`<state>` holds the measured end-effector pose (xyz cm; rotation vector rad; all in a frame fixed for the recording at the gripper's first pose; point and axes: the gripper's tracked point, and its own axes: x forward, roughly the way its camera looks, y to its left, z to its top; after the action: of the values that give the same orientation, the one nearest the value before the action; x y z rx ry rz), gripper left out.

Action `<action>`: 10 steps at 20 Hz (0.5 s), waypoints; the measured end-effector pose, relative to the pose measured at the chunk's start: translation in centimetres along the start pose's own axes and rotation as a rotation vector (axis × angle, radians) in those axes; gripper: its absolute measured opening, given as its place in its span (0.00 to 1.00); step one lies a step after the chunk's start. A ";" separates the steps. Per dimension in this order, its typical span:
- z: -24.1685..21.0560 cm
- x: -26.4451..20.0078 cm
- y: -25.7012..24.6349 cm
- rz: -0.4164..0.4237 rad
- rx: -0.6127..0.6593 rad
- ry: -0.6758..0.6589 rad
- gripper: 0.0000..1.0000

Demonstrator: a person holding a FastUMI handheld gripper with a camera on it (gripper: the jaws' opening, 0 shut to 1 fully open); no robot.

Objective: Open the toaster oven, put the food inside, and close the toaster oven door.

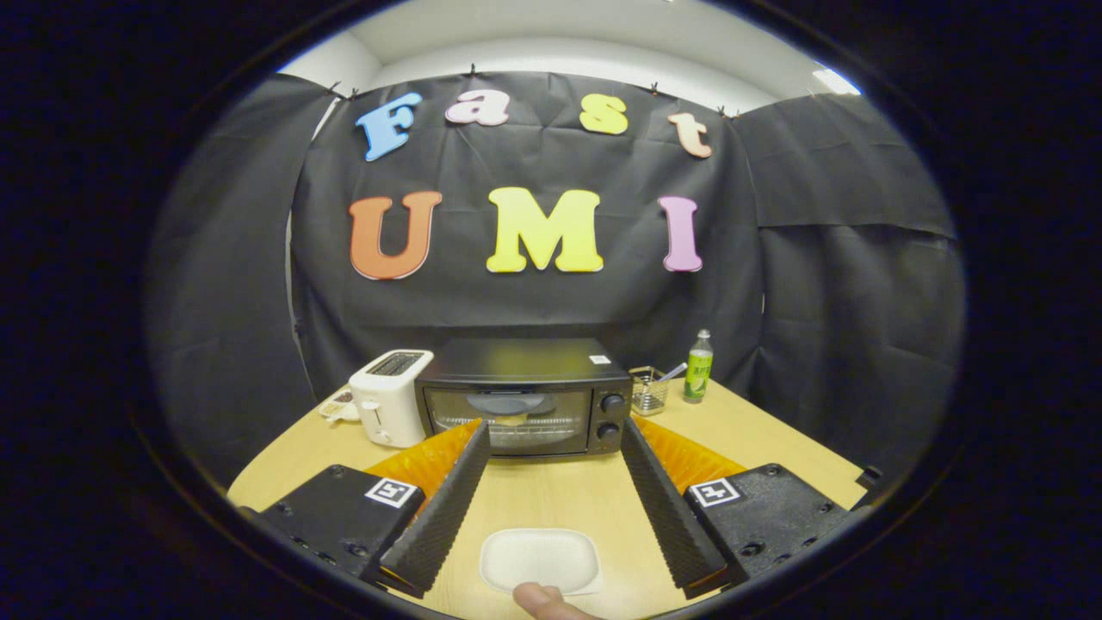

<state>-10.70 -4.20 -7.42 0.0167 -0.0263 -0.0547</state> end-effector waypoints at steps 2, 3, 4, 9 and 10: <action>1.1 -2.1 -0.8 -0.003 -0.015 -0.035 1.00; 1.5 -2.8 -1.1 -0.003 -0.029 -0.042 1.00; 1.9 -3.4 -1.4 -0.003 -0.039 -0.045 1.00; 4.5 -6.2 -2.2 0.011 0.006 -0.083 1.00; 4.9 -6.7 -2.3 0.014 0.008 -0.098 1.00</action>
<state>-17.64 -6.18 -2.71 0.0216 -0.1244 -0.0412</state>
